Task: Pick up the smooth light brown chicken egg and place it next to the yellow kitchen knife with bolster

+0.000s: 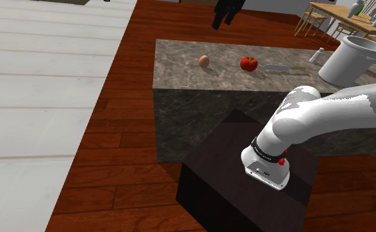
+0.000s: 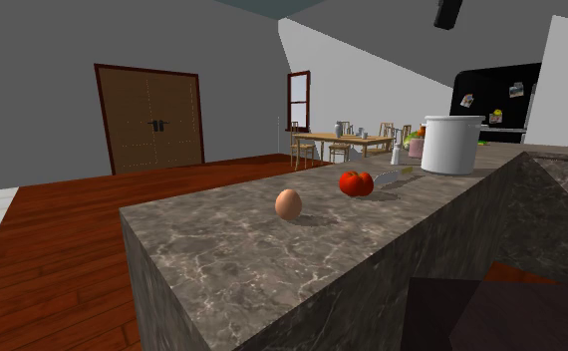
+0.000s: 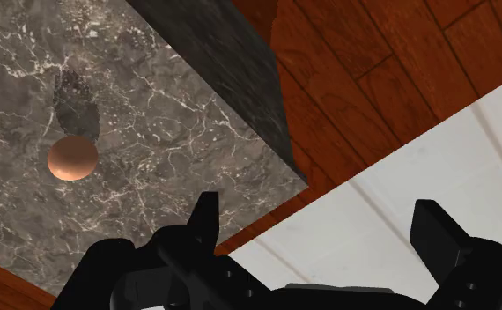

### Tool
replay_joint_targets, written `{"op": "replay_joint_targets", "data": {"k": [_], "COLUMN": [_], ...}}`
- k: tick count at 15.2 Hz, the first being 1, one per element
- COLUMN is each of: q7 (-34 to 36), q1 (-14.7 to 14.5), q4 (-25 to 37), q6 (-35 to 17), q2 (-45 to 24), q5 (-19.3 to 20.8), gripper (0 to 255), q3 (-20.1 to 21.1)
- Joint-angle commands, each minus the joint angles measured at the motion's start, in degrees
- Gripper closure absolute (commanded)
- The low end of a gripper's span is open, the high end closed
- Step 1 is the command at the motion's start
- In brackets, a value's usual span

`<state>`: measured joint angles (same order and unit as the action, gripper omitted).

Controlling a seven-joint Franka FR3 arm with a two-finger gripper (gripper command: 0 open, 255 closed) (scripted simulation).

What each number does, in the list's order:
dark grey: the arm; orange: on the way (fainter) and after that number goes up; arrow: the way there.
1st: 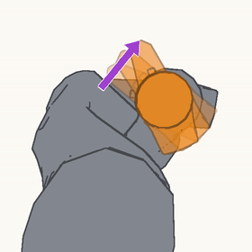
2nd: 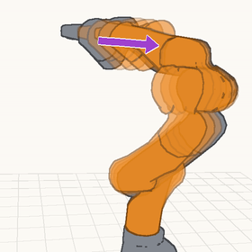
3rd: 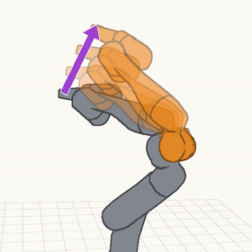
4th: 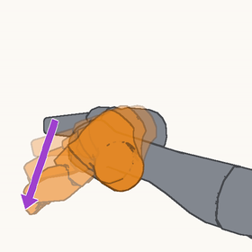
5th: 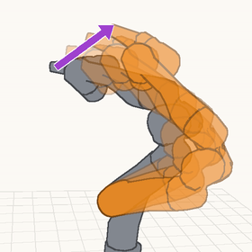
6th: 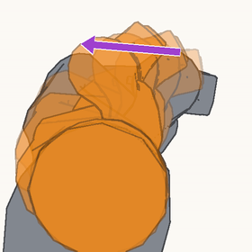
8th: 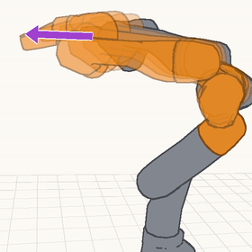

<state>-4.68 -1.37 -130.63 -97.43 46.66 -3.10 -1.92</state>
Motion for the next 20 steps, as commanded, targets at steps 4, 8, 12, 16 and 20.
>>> {"op": "replay_joint_targets", "data": {"k": [4,8,12,16,20], "q7": [-3.86,-9.08,-14.53,-20.37,-26.87], "q1": [0.44,0.85,0.97,0.53,-0.58], "q4": [-2.38,-4.46,-5.25,-4.71,-2.83], "q6": [-4.0,-9.41,-14.76,-19.85,-24.37], "q2": [-1.78,-5.33,-10.22,-16.32,-23.54], "q5": [0.98,1.95,2.23,1.48,-0.81], "gripper": [0,0,0,0,0], "q3": [-3.34,-7.92,-12.59,-17.41,-22.43]}}
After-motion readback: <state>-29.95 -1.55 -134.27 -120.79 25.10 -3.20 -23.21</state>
